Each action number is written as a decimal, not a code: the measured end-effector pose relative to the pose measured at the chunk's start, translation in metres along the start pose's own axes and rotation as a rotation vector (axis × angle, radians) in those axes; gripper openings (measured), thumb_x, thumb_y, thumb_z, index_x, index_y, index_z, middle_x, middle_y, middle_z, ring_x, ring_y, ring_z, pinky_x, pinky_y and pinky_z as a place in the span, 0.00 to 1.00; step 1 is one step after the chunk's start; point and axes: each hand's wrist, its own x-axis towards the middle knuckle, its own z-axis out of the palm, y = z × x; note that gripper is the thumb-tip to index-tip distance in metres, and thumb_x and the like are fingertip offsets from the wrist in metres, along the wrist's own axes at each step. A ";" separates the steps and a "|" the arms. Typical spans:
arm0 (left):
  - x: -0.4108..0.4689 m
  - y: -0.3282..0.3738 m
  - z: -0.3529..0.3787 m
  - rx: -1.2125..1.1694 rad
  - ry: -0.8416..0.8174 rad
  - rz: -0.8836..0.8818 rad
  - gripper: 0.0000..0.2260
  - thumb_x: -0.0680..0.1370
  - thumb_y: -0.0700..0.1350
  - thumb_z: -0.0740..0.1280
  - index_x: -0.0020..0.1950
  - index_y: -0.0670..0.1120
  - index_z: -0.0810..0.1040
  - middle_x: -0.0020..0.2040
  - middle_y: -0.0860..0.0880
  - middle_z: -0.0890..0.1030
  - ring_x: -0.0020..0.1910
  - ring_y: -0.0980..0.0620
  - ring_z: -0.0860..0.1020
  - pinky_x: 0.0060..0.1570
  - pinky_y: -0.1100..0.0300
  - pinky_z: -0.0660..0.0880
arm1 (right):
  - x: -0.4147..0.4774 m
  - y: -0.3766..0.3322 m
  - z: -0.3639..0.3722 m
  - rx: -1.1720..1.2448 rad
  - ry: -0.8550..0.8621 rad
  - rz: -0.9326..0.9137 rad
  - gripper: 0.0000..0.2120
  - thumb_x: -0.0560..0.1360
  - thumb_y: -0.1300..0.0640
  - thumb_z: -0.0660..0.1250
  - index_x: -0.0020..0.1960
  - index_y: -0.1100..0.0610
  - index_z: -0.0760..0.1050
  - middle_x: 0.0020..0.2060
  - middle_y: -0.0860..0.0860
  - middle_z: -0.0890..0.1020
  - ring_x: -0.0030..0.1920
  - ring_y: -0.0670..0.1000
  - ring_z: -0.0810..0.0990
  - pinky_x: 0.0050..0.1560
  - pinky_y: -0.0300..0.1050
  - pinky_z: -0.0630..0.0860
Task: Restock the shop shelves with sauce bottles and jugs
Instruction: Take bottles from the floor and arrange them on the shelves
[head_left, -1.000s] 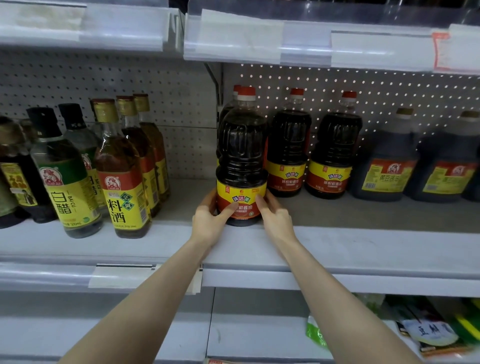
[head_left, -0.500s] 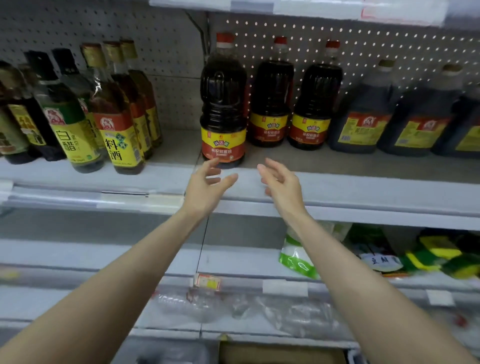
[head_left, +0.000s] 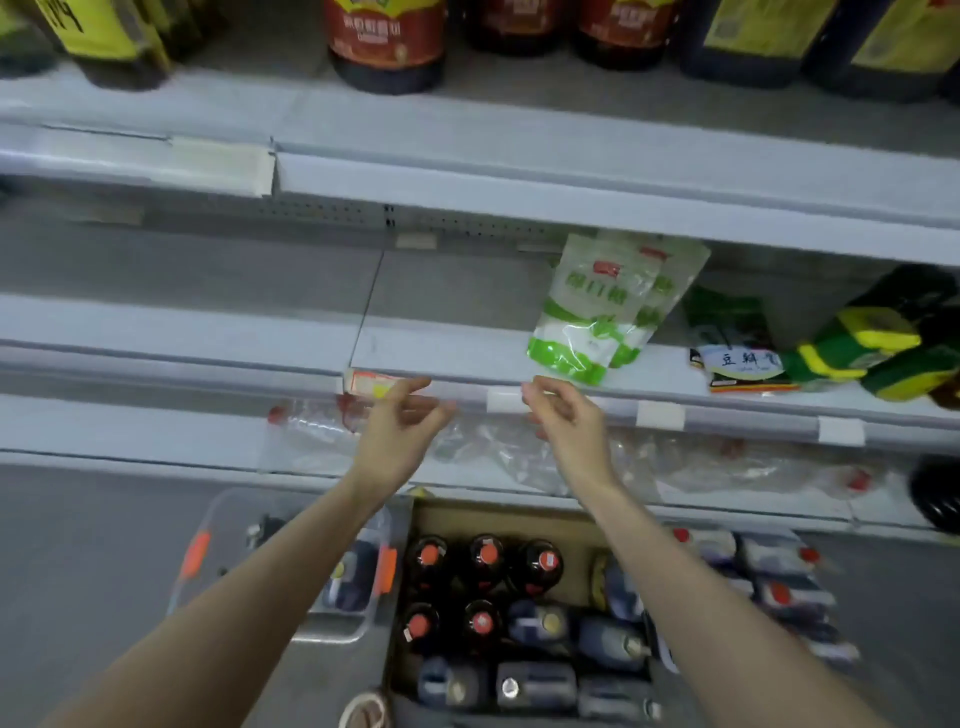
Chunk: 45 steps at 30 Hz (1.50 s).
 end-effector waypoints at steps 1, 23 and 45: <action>-0.002 -0.019 0.005 0.001 -0.002 -0.032 0.19 0.76 0.44 0.70 0.65 0.42 0.72 0.48 0.49 0.79 0.44 0.59 0.78 0.39 0.74 0.73 | -0.003 0.021 0.000 -0.016 -0.008 0.025 0.06 0.76 0.52 0.69 0.52 0.51 0.78 0.47 0.51 0.83 0.49 0.51 0.82 0.49 0.43 0.75; -0.059 -0.413 0.066 0.093 -0.080 -0.575 0.25 0.67 0.56 0.74 0.54 0.38 0.78 0.41 0.40 0.82 0.40 0.47 0.80 0.43 0.53 0.77 | -0.077 0.433 0.056 -0.126 0.021 0.673 0.26 0.74 0.51 0.71 0.68 0.54 0.68 0.53 0.47 0.76 0.55 0.47 0.77 0.52 0.34 0.73; -0.056 -0.464 0.077 0.021 -0.127 -0.616 0.08 0.78 0.44 0.66 0.49 0.39 0.77 0.36 0.41 0.82 0.33 0.54 0.80 0.34 0.66 0.76 | -0.090 0.519 0.093 0.426 0.178 0.925 0.56 0.51 0.32 0.78 0.74 0.42 0.60 0.65 0.50 0.75 0.62 0.54 0.77 0.65 0.58 0.72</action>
